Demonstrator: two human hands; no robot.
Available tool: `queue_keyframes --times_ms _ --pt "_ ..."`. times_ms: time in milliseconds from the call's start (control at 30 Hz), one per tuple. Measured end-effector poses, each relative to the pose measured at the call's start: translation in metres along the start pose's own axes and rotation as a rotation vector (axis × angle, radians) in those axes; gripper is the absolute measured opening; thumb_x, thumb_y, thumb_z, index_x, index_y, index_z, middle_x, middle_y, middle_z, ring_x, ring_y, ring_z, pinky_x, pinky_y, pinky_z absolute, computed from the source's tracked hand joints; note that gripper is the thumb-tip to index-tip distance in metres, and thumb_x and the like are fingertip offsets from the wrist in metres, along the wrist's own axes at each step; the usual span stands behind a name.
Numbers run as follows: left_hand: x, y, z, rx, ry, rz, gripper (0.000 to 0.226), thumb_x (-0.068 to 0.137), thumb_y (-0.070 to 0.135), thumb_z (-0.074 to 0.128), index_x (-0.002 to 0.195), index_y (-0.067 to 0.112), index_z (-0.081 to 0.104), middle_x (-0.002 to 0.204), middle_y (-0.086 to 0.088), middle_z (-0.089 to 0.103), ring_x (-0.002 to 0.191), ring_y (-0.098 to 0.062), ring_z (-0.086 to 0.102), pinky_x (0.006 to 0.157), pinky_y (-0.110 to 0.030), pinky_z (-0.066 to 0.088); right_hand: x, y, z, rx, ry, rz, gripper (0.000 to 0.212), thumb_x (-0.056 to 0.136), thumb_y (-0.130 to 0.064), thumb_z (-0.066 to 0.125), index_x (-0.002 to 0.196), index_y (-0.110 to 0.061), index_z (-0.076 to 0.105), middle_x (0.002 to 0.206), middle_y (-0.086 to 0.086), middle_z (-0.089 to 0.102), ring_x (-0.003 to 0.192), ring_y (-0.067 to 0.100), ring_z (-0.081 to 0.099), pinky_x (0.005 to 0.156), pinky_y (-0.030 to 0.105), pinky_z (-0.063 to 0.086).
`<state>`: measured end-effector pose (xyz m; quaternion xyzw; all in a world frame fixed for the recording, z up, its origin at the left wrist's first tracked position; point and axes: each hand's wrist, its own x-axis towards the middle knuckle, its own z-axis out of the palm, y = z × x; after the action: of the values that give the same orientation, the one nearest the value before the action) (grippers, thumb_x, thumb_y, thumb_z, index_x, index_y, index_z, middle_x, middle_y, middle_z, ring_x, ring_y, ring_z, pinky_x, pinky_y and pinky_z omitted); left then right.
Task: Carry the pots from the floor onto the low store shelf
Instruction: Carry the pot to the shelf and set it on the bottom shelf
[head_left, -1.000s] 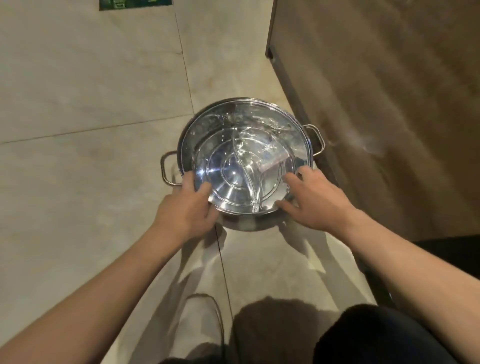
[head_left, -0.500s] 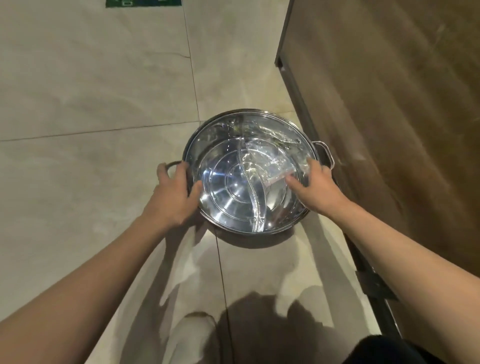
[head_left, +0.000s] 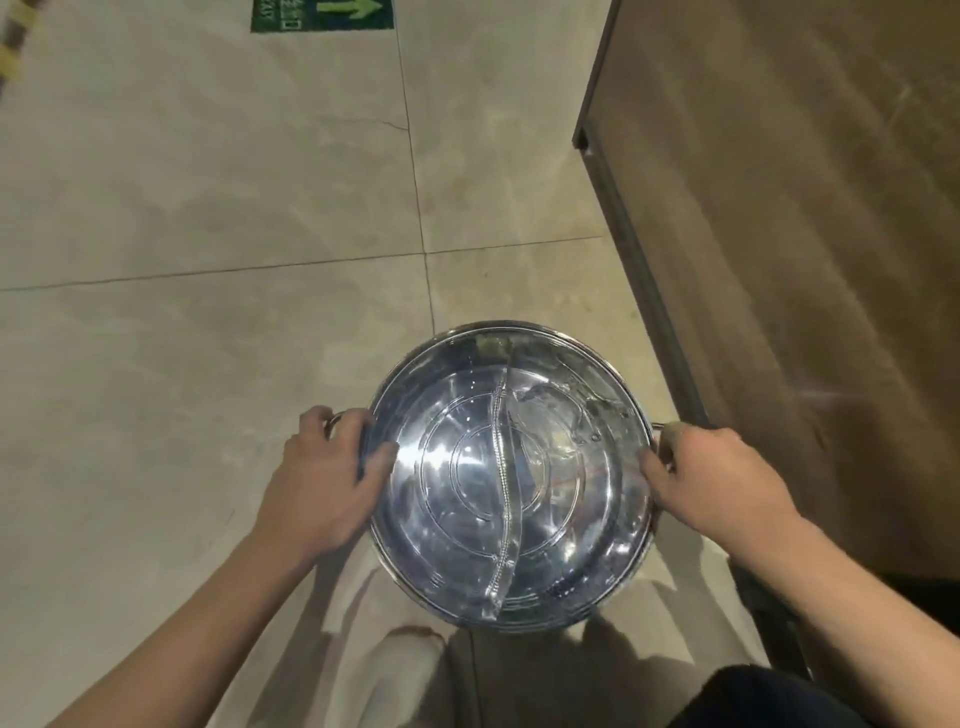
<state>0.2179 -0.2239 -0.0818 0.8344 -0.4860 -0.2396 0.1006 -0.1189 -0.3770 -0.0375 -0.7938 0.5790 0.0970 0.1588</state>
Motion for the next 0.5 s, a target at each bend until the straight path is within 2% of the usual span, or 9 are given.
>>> queue_keyframes --times_ms 33,67,133,200,233,333,433,500 --pt "0.001 0.002 0.001 -0.019 0.005 0.009 0.049 0.095 0.062 0.041 0.133 0.032 0.044 0.149 -0.019 0.031 0.129 -0.045 0.043 0.1 -0.054 0.043 0.002 -0.001 0.002 0.007 0.092 0.0 0.041 0.09 -0.058 0.043 0.093 -0.019 0.053 0.081 0.005 0.06 0.076 0.033 0.065 0.064 0.04 0.054" --pt "0.003 0.004 0.002 -0.047 0.003 0.024 0.052 0.095 0.064 0.041 0.137 0.033 0.04 0.153 -0.017 0.026 0.135 -0.044 0.036 0.102 -0.056 0.041 0.004 -0.003 0.005 0.049 0.114 0.008 0.047 0.091 -0.063 0.042 0.106 -0.019 0.051 0.096 0.009 0.058 0.09 0.038 0.061 0.072 0.042 0.051" --pt "0.005 0.009 0.006 -0.079 -0.006 0.06 0.06 0.094 0.07 0.036 0.144 0.038 0.031 0.157 -0.008 0.023 0.138 -0.041 0.03 0.104 -0.058 0.039 0.009 -0.006 0.015 0.149 -0.036 0.03 0.067 0.089 -0.073 0.039 0.137 -0.027 0.036 0.13 0.018 0.045 0.117 0.046 0.045 0.093 0.05 0.041" --pt "0.007 0.014 0.011 -0.057 0.002 0.062 0.063 0.091 0.074 0.031 0.146 0.042 0.027 0.153 -0.003 0.031 0.133 -0.043 0.032 0.101 -0.057 0.041 0.015 -0.006 0.025 0.215 -0.142 0.008 0.079 0.087 -0.078 0.034 0.15 -0.035 0.016 0.148 0.017 0.034 0.13 0.046 0.033 0.104 0.052 0.03" --pt "0.007 0.015 0.013 -0.042 0.012 0.054 0.065 0.091 0.075 0.03 0.146 0.042 0.027 0.151 -0.002 0.035 0.131 -0.043 0.034 0.1 -0.056 0.041 0.017 -0.005 0.028 0.235 -0.136 -0.018 0.081 0.087 -0.079 0.033 0.152 -0.035 0.013 0.149 0.015 0.037 0.132 0.043 0.034 0.105 0.049 0.027" --pt "0.004 0.015 0.015 -0.031 0.02 0.046 0.066 0.09 0.074 0.031 0.147 0.041 0.03 0.147 0.0 0.04 0.13 -0.041 0.037 0.099 -0.052 0.04 0.018 -0.003 0.031 0.254 -0.055 -0.079 0.079 0.087 -0.078 0.033 0.151 -0.034 0.02 0.144 0.008 0.049 0.129 0.031 0.043 0.097 0.041 0.023" --pt "-0.004 0.013 0.014 -0.055 0.01 0.018 0.065 0.088 0.077 0.036 0.144 0.044 0.035 0.143 0.002 0.043 0.129 -0.038 0.038 0.093 -0.039 0.035 0.011 -0.004 0.033 0.224 -0.046 -0.074 0.081 0.085 -0.08 0.031 0.151 -0.034 0.018 0.141 0.008 0.052 0.128 0.031 0.045 0.099 0.043 0.025" --pt "-0.012 0.013 0.01 -0.057 -0.009 -0.002 0.068 0.086 0.078 0.036 0.143 0.043 0.038 0.142 0.003 0.044 0.13 -0.037 0.039 0.091 -0.037 0.032 0.003 -0.005 0.037 0.2 -0.035 -0.07 0.084 0.085 -0.08 0.03 0.152 -0.03 0.019 0.139 0.008 0.054 0.128 0.028 0.046 0.102 0.044 0.026"
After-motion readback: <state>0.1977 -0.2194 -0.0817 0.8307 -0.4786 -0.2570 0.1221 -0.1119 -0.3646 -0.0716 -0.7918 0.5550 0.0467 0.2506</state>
